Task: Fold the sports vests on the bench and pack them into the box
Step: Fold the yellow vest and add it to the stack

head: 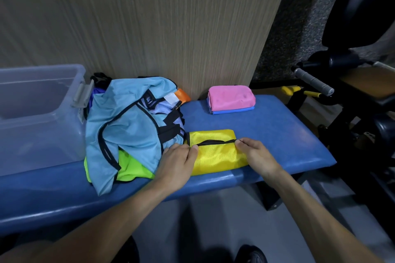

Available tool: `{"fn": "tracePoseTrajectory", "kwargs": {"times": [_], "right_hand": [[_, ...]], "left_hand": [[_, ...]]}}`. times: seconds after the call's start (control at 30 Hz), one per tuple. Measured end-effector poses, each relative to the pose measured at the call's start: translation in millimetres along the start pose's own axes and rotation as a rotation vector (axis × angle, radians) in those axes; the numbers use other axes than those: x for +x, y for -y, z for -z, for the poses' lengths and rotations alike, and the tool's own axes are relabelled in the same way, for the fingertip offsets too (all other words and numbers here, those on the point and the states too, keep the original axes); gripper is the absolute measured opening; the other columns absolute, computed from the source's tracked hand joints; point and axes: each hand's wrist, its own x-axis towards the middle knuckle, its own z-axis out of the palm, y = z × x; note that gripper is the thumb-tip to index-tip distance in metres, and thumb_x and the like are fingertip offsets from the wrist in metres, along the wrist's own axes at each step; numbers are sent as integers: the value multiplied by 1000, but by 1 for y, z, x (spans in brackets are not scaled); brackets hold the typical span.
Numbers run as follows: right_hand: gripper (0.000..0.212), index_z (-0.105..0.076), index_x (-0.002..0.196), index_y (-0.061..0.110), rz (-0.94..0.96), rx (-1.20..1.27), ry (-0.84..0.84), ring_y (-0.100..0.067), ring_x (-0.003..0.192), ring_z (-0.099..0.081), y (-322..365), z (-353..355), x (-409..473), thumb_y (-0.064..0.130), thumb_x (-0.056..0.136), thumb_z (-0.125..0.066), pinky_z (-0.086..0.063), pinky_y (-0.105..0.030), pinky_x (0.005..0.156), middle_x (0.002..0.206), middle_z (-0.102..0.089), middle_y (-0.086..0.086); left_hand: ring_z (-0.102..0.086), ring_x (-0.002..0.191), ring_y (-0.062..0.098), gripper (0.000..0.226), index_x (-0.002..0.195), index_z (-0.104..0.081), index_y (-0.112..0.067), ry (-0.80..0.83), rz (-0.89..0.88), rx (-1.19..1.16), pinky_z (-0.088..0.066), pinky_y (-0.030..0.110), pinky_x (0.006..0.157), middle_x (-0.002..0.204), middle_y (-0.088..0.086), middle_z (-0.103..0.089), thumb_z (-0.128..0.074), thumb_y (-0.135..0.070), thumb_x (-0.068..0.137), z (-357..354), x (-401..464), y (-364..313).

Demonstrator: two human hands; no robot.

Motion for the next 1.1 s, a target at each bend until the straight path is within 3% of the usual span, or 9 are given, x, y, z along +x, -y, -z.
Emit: {"fn": "tracePoseTrajectory", "kwargs": {"times": [0.1,0.2,0.33,0.43,0.6,0.73,0.8,0.9,1.1], "right_hand": [[33,-64,95,2,15,-83,-96,-15,76,-47,-5,-11,-5,31,104,-52,-38,-34,70,79,-52,-2],[32,-66,97,4,23,-108,-145,-18,79,-52,-5,-15,-6,32,104,-51,-43,-37,74,82,-58,-6],[25,-66,88,14,37,-118,-160,-16,75,-53,-9,-11,-5,30,103,-53,-43,-36,71,75,-58,1],[22,-68,99,16,65,-195,-164,-19,82,-58,-11,-10,-4,31,104,-53,-46,-36,74,82,-64,1],[30,-64,118,16,118,-357,-209,-28,100,-61,-10,-11,1,38,105,-47,-49,-43,88,103,-69,-3],[27,-62,115,21,170,-414,-268,-34,102,-61,-12,-15,7,40,105,-45,-49,-47,87,105,-71,-5],[26,-61,113,23,181,-451,-275,-35,101,-62,-11,-15,12,41,105,-44,-49,-47,85,104,-71,-5],[26,-61,112,25,180,-457,-271,-35,99,-61,-8,-17,20,42,104,-43,-49,-47,86,101,-71,-5],[31,-61,110,26,151,-549,-255,-36,96,-60,-6,-24,33,48,104,-40,-48,-42,78,99,-70,-7]], "left_hand": [[-47,80,22,56,57,-33,-20,-12,1,7,-40,45,92,60,-4,-40,-34,-37,110,1,-7,0],[-47,84,20,60,56,-36,-18,23,32,1,-39,44,94,63,-4,-42,-33,-51,107,2,-10,-1],[-41,95,12,70,74,-59,-19,192,-37,91,-34,32,94,81,-11,-49,-40,-87,75,4,-15,7],[-37,93,11,64,75,-54,-20,196,-105,114,-35,32,95,82,-16,-42,-52,-83,70,5,-19,13],[-39,93,14,53,74,-41,-26,191,-77,86,-38,36,92,81,-10,-44,-50,-78,85,8,-20,8],[-46,92,23,51,85,-44,-23,186,52,30,-43,41,82,84,0,-49,-39,-73,91,9,-18,7],[-49,84,22,57,83,-45,-20,163,66,3,-44,41,72,79,0,-50,-36,-76,90,8,-15,7],[-42,64,16,51,75,-37,-17,108,84,-22,-32,37,59,67,-1,-43,-45,-60,100,11,-12,1],[-39,59,18,47,70,-33,-18,54,145,10,-26,38,57,61,-3,-40,-48,-47,103,12,-5,-3]]}}
